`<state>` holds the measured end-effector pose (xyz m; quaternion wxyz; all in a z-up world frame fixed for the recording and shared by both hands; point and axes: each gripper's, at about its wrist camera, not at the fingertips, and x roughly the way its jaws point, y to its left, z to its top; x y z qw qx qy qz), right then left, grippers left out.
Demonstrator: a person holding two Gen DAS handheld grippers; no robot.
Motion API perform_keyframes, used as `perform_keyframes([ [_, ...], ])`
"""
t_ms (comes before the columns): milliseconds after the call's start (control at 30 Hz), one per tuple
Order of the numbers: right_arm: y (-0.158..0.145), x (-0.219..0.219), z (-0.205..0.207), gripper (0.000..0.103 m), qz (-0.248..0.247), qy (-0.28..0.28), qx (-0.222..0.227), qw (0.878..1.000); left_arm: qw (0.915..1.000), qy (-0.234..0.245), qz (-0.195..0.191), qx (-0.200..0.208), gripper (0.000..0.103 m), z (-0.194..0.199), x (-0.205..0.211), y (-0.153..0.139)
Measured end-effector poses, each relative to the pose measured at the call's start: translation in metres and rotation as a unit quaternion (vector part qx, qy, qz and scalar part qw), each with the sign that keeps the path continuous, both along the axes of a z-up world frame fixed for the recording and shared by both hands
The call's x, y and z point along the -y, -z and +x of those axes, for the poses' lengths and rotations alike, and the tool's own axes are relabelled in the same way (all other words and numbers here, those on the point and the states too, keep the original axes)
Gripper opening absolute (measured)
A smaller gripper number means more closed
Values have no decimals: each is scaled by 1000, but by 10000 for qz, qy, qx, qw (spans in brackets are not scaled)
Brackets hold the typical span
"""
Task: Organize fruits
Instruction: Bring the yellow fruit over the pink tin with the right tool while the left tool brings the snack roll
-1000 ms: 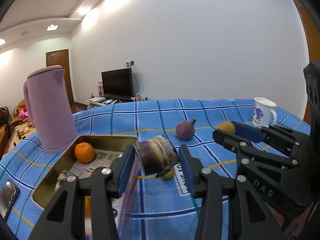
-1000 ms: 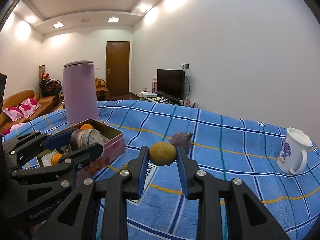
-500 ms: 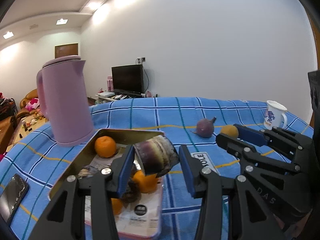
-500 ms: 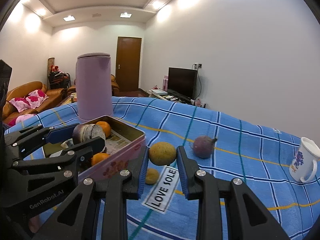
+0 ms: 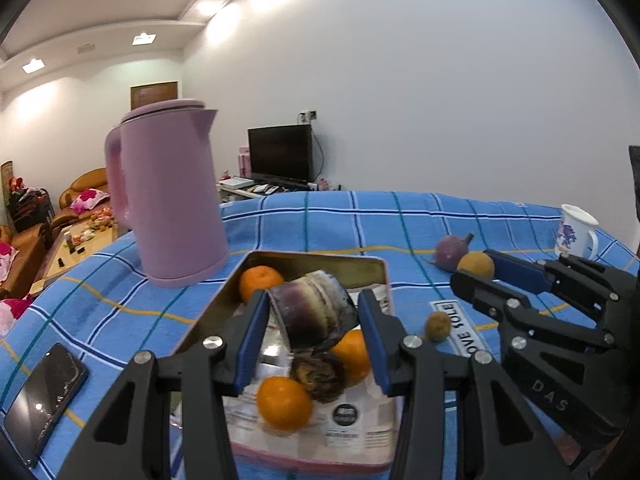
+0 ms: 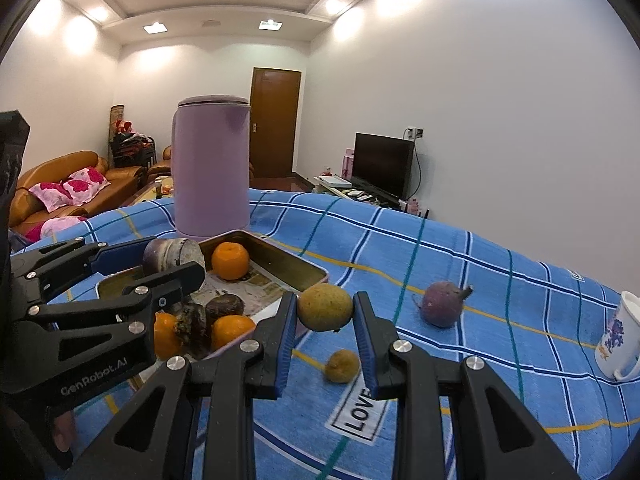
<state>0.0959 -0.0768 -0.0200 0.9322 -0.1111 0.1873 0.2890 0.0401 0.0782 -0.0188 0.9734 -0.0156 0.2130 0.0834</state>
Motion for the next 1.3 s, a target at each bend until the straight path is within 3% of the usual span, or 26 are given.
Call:
perform_keyframes([
  [1300,-1,-68,-8,30,-154,-571,2,9982,9971,-656,-102,-376,47,2,-71,7],
])
